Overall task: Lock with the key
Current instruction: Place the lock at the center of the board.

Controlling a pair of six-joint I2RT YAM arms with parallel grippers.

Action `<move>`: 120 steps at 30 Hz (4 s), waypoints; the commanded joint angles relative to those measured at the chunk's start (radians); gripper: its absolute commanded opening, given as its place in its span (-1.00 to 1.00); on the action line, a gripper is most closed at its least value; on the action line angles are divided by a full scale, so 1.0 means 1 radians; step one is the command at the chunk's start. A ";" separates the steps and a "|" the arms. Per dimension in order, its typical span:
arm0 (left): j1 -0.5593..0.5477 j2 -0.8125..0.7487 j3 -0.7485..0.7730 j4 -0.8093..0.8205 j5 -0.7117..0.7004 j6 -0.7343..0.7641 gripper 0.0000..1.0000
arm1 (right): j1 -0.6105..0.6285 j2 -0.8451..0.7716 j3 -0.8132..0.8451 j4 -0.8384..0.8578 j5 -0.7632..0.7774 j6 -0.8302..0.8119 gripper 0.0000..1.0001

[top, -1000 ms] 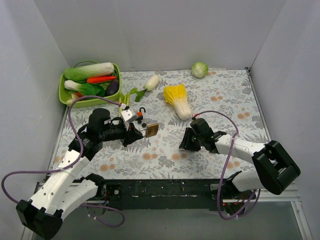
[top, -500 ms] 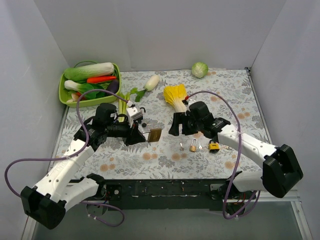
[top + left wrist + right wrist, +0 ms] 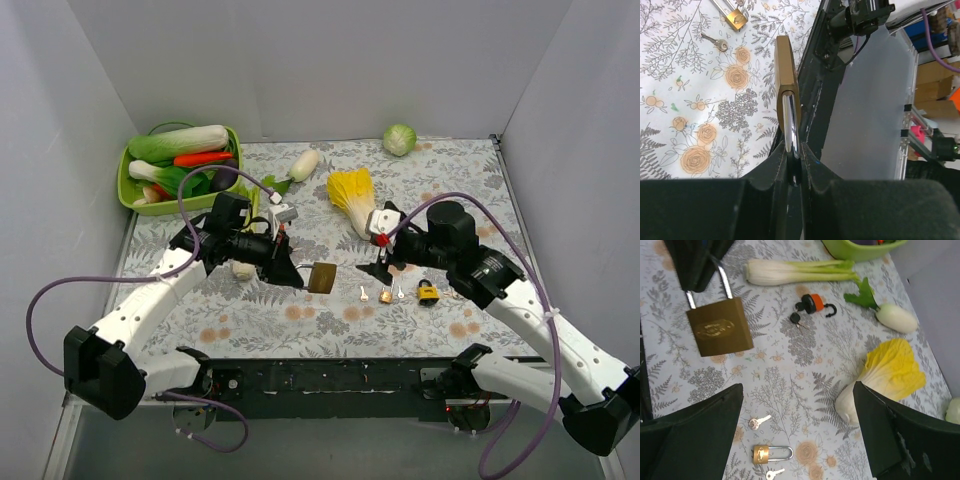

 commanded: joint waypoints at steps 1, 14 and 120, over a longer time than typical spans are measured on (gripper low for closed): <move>0.005 0.003 0.049 0.099 0.107 -0.120 -1.00 | 0.034 0.018 0.087 -0.106 -0.155 -0.168 0.96; 0.005 0.055 0.029 0.230 0.127 -0.272 -1.00 | 0.232 0.235 0.251 -0.203 -0.077 -0.110 0.88; 0.442 0.039 -0.057 0.265 -0.191 -0.305 0.96 | 0.169 0.807 0.178 -0.217 0.342 1.252 -0.69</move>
